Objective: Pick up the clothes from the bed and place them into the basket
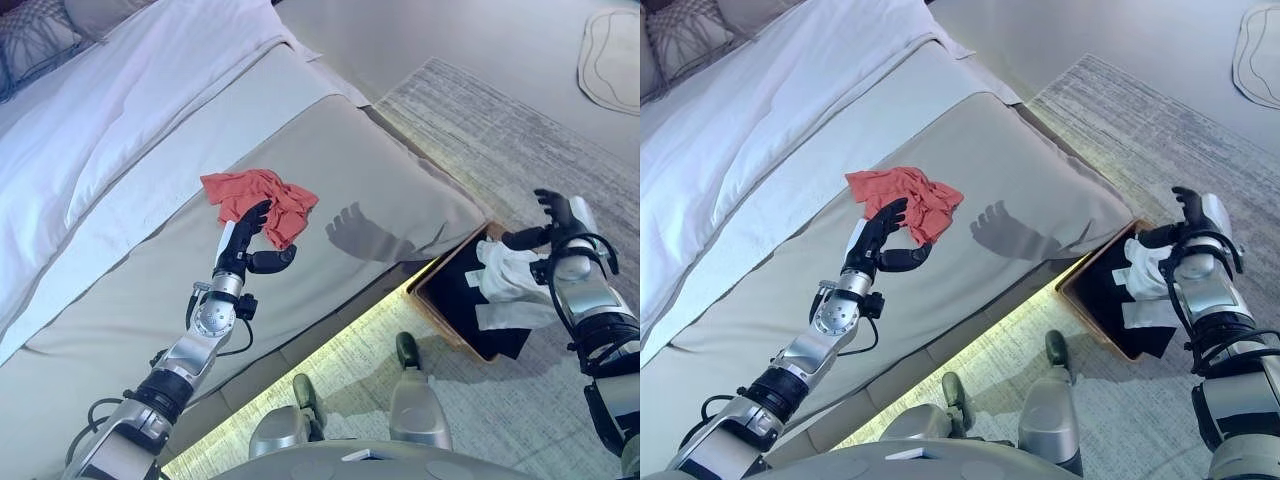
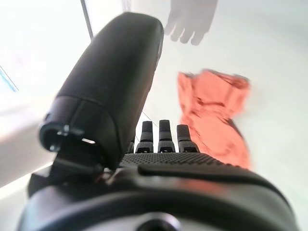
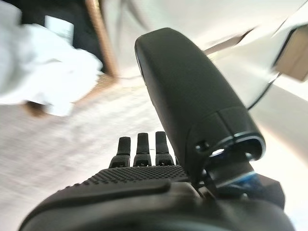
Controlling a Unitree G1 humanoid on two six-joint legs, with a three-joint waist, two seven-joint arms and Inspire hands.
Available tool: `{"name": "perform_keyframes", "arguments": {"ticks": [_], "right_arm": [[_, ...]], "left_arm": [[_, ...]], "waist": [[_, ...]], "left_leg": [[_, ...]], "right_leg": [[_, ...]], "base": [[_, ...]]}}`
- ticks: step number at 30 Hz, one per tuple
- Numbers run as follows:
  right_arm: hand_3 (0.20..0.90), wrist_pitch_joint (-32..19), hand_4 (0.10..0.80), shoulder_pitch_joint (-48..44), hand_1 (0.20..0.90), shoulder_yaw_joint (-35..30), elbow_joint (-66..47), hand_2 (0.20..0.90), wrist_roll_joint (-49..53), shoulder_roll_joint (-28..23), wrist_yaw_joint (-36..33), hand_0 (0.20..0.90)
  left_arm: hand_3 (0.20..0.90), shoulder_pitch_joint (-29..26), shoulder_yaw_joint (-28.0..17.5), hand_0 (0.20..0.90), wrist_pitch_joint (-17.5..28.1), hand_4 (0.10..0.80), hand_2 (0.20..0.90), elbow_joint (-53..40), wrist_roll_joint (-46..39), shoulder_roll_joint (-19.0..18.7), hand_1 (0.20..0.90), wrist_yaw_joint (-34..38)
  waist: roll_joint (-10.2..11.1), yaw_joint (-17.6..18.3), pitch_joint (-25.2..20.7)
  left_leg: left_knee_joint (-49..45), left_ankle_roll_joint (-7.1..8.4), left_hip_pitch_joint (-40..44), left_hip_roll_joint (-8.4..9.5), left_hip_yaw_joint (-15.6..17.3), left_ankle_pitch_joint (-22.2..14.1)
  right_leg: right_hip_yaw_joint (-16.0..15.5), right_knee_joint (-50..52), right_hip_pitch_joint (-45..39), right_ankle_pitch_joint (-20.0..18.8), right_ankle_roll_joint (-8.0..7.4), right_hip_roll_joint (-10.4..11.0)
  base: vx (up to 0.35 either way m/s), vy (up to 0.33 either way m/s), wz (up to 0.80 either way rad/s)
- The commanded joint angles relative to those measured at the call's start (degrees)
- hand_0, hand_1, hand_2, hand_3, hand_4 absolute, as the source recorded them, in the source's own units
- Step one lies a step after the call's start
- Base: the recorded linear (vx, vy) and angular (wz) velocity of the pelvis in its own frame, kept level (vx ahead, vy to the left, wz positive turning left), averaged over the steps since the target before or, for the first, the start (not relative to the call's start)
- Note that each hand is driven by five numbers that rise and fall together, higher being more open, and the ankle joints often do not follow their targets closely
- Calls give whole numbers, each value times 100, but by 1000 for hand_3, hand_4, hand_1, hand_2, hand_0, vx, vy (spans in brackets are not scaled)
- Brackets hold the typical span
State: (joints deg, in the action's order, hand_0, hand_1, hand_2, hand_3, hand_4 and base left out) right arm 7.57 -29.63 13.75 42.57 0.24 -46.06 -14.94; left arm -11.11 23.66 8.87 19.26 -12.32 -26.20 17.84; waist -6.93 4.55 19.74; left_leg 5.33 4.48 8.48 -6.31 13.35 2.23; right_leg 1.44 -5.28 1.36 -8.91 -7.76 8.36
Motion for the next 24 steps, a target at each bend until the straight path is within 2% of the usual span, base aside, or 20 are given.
{"name": "perform_keyframes", "arguments": {"ticks": [1, 6, 12, 19, 24], "right_arm": [[900, -140, 800, -1090, 900, 626, -329, 900, -626, -163, -688, 900], [900, -2, 800, -1893, 900, 1110, -498, 900, -798, -218, -867, 900], [900, 35, 800, -3170, 900, 1772, -98, 900, -871, -291, -874, 900], [900, 331, 800, -4342, 900, 2416, 288, 900, -678, -178, -1054, 900], [900, 546, 800, -5017, 900, 2675, 728, 900, -697, 61, -1163, 900]], "left_arm": [[900, -100, -274, 900, 275, 800, 900, -205, 47, -388, 900, 253], [900, 1, -328, 900, 130, 800, 900, -176, 82, -421, 900, 209], [900, -110, -343, 900, 136, 800, 900, -146, -34, -452, 900, 170], [900, -336, -247, 900, 608, 800, 900, -369, 45, -458, 900, 429], [900, -456, -206, 900, 845, 800, 900, -725, 31, -495, 900, 657]], "waist": [[554, -325, -647], [596, -631, -636], [489, -1007, -329], [243, -1404, 415], [53, -1724, 1003]], "left_leg": [[-33, -6, 82, -263, -590, -491], [-33, 29, -92, -323, -823, -358], [-527, 59, -606, -278, -1125, -342], [-1487, -33, -1620, 43, -1634, -478], [-2121, -207, -2422, 406, -2031, -551]], "right_leg": [[-243, 28, -5, 234, 99, 195], [-540, 38, -126, 304, 118, 288], [-905, 642, 124, 578, 195, 509], [-1161, 1641, 738, 970, 259, 855], [-1179, 2486, 1456, 1208, 277, 1069]], "base": [[49, -39, 29], [25, -26, 31], [-71, 39, 36], [-120, 66, 47], [-75, 41, 34]]}}
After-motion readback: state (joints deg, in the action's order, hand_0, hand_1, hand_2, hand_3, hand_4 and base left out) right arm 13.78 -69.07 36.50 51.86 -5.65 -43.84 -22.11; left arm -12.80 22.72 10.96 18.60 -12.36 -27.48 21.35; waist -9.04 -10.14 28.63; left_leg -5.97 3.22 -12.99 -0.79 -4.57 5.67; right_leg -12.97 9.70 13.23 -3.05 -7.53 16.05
